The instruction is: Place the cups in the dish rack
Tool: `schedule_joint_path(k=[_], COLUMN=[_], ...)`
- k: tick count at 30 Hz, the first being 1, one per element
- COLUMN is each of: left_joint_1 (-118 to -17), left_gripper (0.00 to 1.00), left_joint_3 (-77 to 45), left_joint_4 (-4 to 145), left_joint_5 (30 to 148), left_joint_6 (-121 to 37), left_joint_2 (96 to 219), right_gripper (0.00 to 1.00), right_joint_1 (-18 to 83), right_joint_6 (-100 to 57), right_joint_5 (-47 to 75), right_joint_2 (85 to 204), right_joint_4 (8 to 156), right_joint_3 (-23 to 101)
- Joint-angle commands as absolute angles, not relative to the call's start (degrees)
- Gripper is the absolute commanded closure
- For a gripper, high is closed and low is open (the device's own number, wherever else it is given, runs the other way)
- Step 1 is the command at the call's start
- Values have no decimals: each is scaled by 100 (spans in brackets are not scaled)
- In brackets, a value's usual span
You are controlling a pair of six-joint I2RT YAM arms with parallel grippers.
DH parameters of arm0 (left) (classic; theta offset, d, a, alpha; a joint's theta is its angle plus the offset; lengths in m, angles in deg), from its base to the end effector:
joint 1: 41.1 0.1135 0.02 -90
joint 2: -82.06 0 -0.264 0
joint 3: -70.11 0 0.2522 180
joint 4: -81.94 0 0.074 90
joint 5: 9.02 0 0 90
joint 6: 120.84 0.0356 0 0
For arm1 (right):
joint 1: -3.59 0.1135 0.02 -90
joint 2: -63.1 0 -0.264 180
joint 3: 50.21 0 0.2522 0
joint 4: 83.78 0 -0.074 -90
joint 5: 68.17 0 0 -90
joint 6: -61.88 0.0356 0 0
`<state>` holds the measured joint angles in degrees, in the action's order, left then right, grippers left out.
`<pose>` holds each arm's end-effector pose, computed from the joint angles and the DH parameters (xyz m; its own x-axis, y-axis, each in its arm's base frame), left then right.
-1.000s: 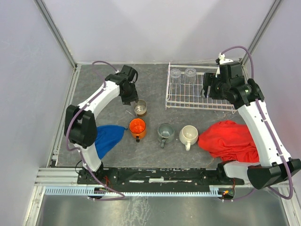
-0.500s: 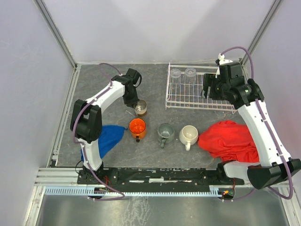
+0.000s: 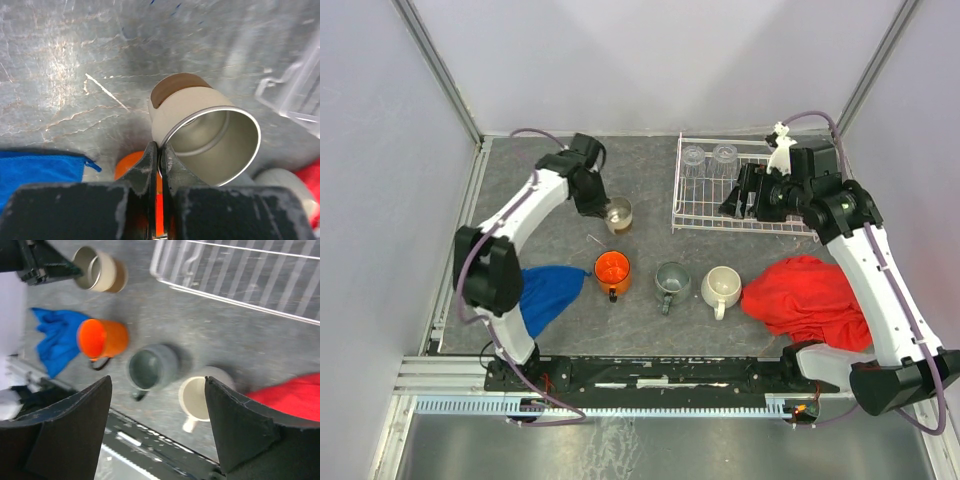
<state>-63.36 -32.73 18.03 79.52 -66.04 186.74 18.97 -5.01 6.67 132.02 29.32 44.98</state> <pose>0.3557 -0.1446 0.2609 -0.9022 -0.2534 -0.3490 -0.1849 0.9583 -0.2178 0.2226 0.0709 0.4009 -0.7531 0.1858 -0.6312 -0.1650 0.8753 0.4545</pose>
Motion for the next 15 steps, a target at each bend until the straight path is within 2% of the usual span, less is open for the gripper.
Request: schedule_joint_path(k=[1,8,11,15], left_joint_1=[-5925,-5784,-5789,-5810], left_gripper=[97,97,97,97], left_joint_3=[-3237,-1889,-1322,-775], left_joint_4=[2603,4705,5738,6599], left_joint_5=[9445,11505,11916,12174], left_joint_6=[-7027,-8825,-9596,-10476], left_joint_2=[17384,16348,16082,15846], right_gripper=[17,11,0,0], right_joint_1=[1889,1880,1879,1888], right_joint_6=[418,2556,3695,5160], right_joint_5=[-847,-2108,-2288,-2294], right_joint_2=[12867,12637,12556,12544], right_joint_4=[3999,6307,7457,9228], right_joint_3=[4195,3011,2460,1782])
